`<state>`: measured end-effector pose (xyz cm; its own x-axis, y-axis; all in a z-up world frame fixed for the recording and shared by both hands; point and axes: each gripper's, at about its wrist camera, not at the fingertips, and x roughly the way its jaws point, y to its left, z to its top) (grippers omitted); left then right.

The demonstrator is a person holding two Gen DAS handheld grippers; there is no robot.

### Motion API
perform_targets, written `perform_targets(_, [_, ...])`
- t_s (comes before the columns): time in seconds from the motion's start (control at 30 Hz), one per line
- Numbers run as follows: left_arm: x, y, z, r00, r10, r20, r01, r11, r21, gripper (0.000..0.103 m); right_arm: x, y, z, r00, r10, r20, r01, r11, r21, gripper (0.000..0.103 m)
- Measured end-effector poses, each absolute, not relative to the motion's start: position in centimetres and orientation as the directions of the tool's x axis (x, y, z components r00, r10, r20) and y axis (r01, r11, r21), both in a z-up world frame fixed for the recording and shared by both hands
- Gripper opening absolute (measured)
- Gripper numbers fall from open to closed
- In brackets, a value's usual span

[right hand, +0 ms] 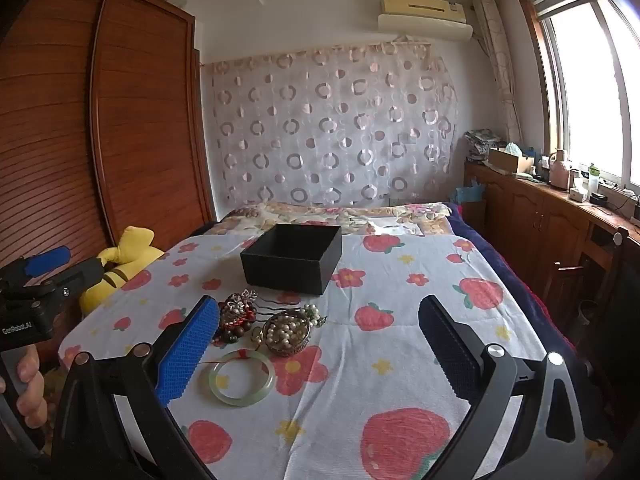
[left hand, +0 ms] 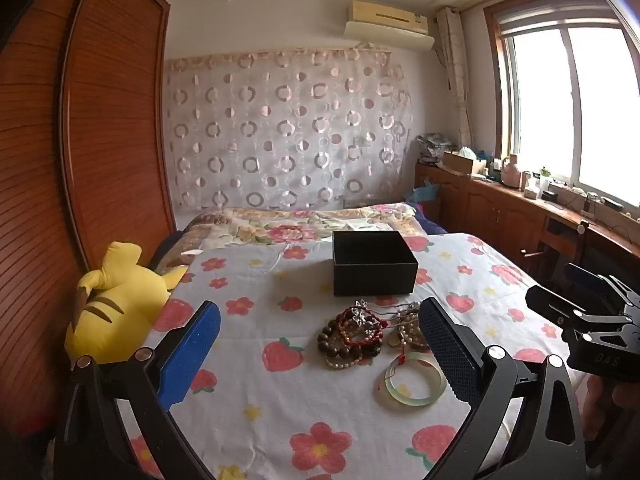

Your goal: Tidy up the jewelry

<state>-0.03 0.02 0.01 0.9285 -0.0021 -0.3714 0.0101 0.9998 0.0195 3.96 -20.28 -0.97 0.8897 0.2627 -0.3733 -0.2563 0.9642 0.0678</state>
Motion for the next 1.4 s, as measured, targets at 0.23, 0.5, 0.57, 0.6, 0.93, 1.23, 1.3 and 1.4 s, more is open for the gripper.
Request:
perform_targets(0.23, [0.0,0.0,0.0,0.928,0.001,-0.373,0.009,1.0,0.023,0.096,3.9,-20.4,-0.9,0.889,0.264,-0.373,-0.255,0.964,0.074,0.101])
perform_targets(0.5, [0.0,0.0,0.1,0.929,0.001,-0.37,0.009,1.0,0.024,0.096,3.8,-20.5,-0.8,0.891,0.264,-0.37,-0.255,0.964,0.076,0.101])
perform_targets(0.57, [0.0,0.0,0.1,0.929,0.001,-0.371,0.008,1.0,0.024,0.096,3.8,-20.5,-0.8,0.891,0.265,-0.37,-0.255,0.964,0.077,0.101])
perform_targets(0.6, [0.0,0.0,0.1,0.929,0.002,-0.369,0.008,1.0,0.025,0.096,3.9,-20.5,-0.8,0.891,0.264,-0.369,-0.255,0.964,0.076,0.101])
perform_targets(0.93, [0.3,0.0,0.0,0.928,0.005,-0.372,0.006,1.0,0.027,0.096,3.8,-20.5,-0.7,0.891,0.266,-0.366,-0.255,0.964,0.079,0.101])
perform_targets(1.23, [0.0,0.0,0.0,0.93,0.0,-0.369,0.01,1.0,0.026,0.096,3.7,-20.1,-0.1,0.892,0.267,-0.365,-0.256,0.963,0.08,0.101])
perform_targets(1.3, [0.1,0.0,0.0,0.93,0.0,-0.367,0.01,1.0,0.027,0.096,3.7,-20.2,-0.1,0.892,0.267,-0.365,-0.256,0.963,0.08,0.101])
perform_targets(1.4, [0.1,0.0,0.0,0.93,-0.001,-0.366,0.011,1.0,0.025,0.096,3.7,-20.2,-0.1,0.892,0.268,-0.364,-0.256,0.963,0.081,0.101])
